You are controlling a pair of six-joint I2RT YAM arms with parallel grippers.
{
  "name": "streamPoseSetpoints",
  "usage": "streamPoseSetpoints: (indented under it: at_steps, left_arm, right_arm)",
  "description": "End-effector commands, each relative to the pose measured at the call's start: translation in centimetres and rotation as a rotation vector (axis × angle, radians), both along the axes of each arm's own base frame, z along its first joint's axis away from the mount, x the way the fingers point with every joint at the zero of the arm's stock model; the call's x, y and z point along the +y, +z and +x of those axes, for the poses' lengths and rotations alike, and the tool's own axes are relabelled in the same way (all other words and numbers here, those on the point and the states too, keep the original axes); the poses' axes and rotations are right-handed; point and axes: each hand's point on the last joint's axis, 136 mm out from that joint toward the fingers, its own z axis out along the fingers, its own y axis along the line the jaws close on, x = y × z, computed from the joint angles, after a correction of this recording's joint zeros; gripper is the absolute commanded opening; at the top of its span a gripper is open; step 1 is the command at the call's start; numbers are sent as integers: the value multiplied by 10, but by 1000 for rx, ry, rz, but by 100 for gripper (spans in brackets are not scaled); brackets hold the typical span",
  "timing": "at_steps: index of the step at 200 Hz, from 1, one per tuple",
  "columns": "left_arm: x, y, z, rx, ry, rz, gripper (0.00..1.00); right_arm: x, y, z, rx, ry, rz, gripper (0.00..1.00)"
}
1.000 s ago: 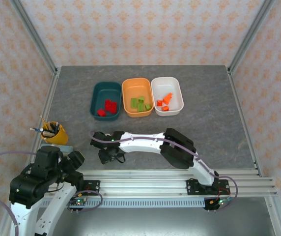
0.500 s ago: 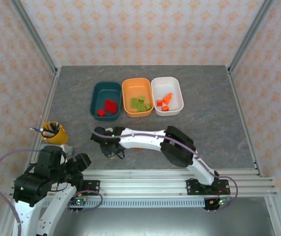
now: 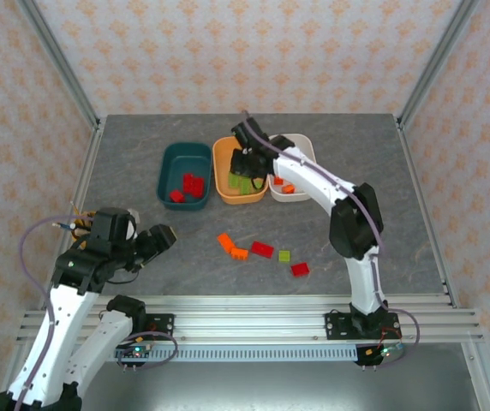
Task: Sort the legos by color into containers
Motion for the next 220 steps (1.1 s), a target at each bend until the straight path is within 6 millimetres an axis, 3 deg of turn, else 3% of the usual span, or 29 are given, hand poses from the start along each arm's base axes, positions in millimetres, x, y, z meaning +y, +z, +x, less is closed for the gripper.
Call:
streamPoseSetpoints:
  at_steps: [1,25,50,92,118,144,174,211,220]
  left_arm:
    - [0,7,28,-85,34,25,81]
    - [-6,3,43,-86,24,67,81]
    - [-17,-2,59,-85,16,102,81]
    - [-42,-3,83,-86,0,137,81]
    - [-56,-8,92,-73,-15,151,81]
    - [-67,-13,96,-60,-33,158,81]
    - [-83,-15,99,-50,-88,178,81]
    - [-97,-23,105,24,-95,187,80]
    - [-102,-24,107,52,-75,176,80]
  right_arm:
    - [4,-19,26,38,39,11,20]
    - [-1,-30,61,56,14,46,20]
    - [0,-46,83,79,4,90,22]
    - [8,-67,93,103,21,126,31]
    - [7,-64,92,106,27,133,46]
    - [4,-44,92,85,22,140,55]
    - [-8,3,86,19,4,126,55]
    - [-38,61,58,-84,-33,97,55]
    - [-48,66,46,-98,-39,81,55]
